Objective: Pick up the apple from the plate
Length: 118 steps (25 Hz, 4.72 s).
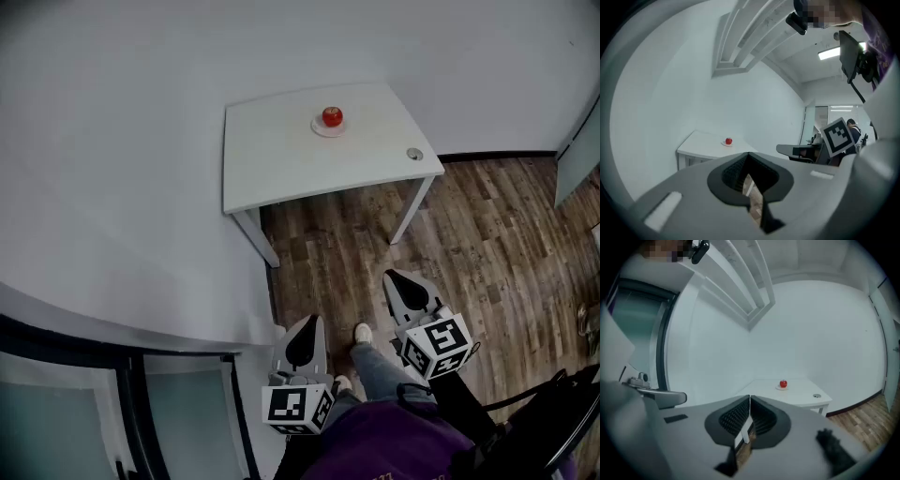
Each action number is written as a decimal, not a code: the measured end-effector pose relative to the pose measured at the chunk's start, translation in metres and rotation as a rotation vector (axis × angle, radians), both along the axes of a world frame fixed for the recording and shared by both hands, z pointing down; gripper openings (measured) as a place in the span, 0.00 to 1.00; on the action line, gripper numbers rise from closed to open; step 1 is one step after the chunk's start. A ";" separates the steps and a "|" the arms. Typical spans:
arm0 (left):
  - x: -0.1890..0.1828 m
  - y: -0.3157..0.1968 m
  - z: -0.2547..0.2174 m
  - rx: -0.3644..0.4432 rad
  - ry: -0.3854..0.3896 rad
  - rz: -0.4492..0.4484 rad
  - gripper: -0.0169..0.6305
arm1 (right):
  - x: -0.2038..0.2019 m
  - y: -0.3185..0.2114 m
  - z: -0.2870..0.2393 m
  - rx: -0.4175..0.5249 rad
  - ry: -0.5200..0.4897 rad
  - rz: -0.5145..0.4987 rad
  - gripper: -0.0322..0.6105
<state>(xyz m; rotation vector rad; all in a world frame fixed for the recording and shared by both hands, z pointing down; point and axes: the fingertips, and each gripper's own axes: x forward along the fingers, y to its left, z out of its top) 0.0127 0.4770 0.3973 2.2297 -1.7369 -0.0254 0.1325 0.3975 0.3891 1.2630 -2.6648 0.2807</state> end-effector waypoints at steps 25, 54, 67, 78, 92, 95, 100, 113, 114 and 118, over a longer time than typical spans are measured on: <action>0.047 -0.194 -0.011 0.009 -0.010 -0.013 0.04 | 0.041 -0.194 -0.008 0.006 -0.008 -0.035 0.07; -0.032 -0.361 -0.009 0.013 -0.017 0.024 0.04 | -0.040 -0.355 -0.001 -0.007 -0.012 -0.022 0.07; -0.082 -0.423 0.004 -0.005 0.005 0.059 0.04 | -0.085 -0.416 0.013 -0.038 0.004 0.009 0.07; -0.093 -0.447 0.019 -0.038 0.027 0.041 0.04 | -0.089 -0.449 0.027 -0.061 0.044 0.016 0.07; -0.089 -0.535 0.019 -0.053 0.000 -0.039 0.04 | -0.088 -0.550 0.040 -0.100 0.073 -0.075 0.07; -0.088 -0.552 0.018 -0.060 0.001 -0.067 0.04 | -0.089 -0.569 0.045 -0.122 0.079 -0.107 0.07; -0.085 -0.569 0.020 -0.074 -0.003 -0.113 0.04 | -0.088 -0.593 0.056 -0.144 0.093 -0.149 0.08; -0.090 -0.587 0.026 -0.105 -0.027 -0.113 0.04 | -0.098 -0.624 0.094 -0.213 0.169 -0.223 0.27; -0.092 -0.588 0.025 -0.103 -0.024 -0.117 0.04 | -0.099 -0.626 0.098 -0.220 0.177 -0.225 0.28; -0.101 -0.596 0.020 -0.100 -0.027 -0.118 0.04 | -0.103 -0.632 0.115 -0.259 0.217 -0.239 0.35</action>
